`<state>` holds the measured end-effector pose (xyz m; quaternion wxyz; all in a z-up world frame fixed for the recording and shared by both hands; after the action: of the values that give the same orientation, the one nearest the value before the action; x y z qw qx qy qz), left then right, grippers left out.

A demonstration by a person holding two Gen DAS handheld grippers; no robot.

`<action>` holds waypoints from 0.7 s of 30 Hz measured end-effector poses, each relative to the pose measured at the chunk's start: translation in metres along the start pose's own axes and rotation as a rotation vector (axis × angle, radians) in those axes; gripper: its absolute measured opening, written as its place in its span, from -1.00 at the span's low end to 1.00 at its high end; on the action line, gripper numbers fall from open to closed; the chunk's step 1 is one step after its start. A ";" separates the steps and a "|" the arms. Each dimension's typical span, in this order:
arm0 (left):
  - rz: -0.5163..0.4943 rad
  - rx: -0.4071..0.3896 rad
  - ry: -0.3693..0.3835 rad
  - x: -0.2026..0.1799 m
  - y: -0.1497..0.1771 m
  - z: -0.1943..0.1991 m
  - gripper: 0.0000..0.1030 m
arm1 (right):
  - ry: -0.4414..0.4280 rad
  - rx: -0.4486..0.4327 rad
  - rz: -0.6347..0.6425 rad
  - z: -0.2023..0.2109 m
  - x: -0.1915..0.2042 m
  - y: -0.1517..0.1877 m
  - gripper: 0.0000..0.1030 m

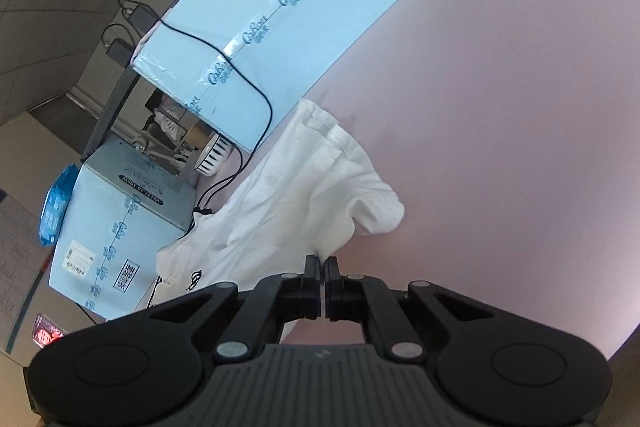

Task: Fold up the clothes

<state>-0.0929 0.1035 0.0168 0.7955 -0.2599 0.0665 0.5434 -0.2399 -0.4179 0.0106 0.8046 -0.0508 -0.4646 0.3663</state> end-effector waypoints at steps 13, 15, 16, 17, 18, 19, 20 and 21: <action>0.185 -0.003 0.055 0.019 0.004 0.012 -0.85 | -0.013 0.106 -0.262 0.008 -0.023 0.029 -0.78; 0.175 -0.045 0.022 0.019 -0.002 0.028 -0.65 | -0.008 0.014 -0.285 0.023 -0.031 0.018 -0.21; 0.172 -0.063 0.008 0.019 -0.004 0.033 -0.59 | -0.004 -0.026 -0.311 0.029 -0.037 0.013 -0.03; 0.169 -0.082 -0.006 0.019 -0.005 0.039 -0.49 | -0.008 -0.042 -0.328 0.031 -0.042 0.010 0.04; 0.177 -0.120 -0.027 0.022 -0.006 0.051 -0.45 | -0.014 -0.054 -0.344 0.032 -0.047 0.007 0.04; 0.184 -0.158 -0.048 0.024 -0.007 0.063 -0.44 | -0.020 -0.051 -0.347 0.029 -0.051 0.004 0.04; 0.190 -0.177 -0.057 0.024 -0.007 0.068 -0.43 | -0.024 -0.052 -0.333 0.026 -0.050 0.000 0.04; 0.199 -0.233 -0.063 0.026 -0.009 0.081 -0.42 | -0.028 -0.054 -0.316 0.022 -0.050 -0.004 0.06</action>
<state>-0.0887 0.1617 0.0793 0.7037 -0.3255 0.0036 0.6315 -0.2701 -0.4578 -0.0106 0.8440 0.0062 -0.4877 0.2233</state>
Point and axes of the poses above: each gripper's, at about its wrist camera, not at the fingertips, and z roughly against the way its jaws point, x to its left, y to its underside, the point moved 5 cm from there along -z, roughly the way its jaws point, and after that the axes turned 5 degrees about x, right-handed, at the moved point
